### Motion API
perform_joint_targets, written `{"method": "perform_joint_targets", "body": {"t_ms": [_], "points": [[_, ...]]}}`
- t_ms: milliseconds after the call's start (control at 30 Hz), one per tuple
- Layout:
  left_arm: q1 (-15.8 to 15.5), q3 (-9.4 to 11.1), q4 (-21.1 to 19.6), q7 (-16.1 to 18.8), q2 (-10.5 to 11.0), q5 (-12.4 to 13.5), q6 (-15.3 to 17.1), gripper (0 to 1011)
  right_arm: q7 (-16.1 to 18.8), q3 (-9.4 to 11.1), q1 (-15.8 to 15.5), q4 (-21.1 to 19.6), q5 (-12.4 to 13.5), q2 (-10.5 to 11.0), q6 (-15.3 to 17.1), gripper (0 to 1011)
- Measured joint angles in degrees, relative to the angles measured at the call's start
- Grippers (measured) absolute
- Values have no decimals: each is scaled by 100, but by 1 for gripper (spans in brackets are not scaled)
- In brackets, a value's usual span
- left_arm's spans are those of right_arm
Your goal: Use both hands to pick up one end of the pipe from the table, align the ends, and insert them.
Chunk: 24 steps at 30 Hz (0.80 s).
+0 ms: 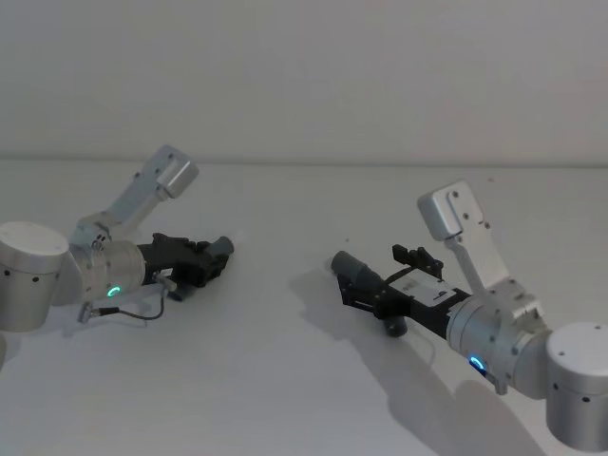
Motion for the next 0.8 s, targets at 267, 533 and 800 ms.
{"method": "perform_joint_targets", "body": {"t_ms": [267,533,800], "points": [[0,0,0,0,0,0,0,352,-66,-85,138,216,-170,-75,-15,1000],[0,0,0,0,0,1,0,352,62,-162,278,400,-224,-78,189,1000],[0,0,0,0,0,1,0,352,206,-199,418,551,-224,-80,510,1000]]}}
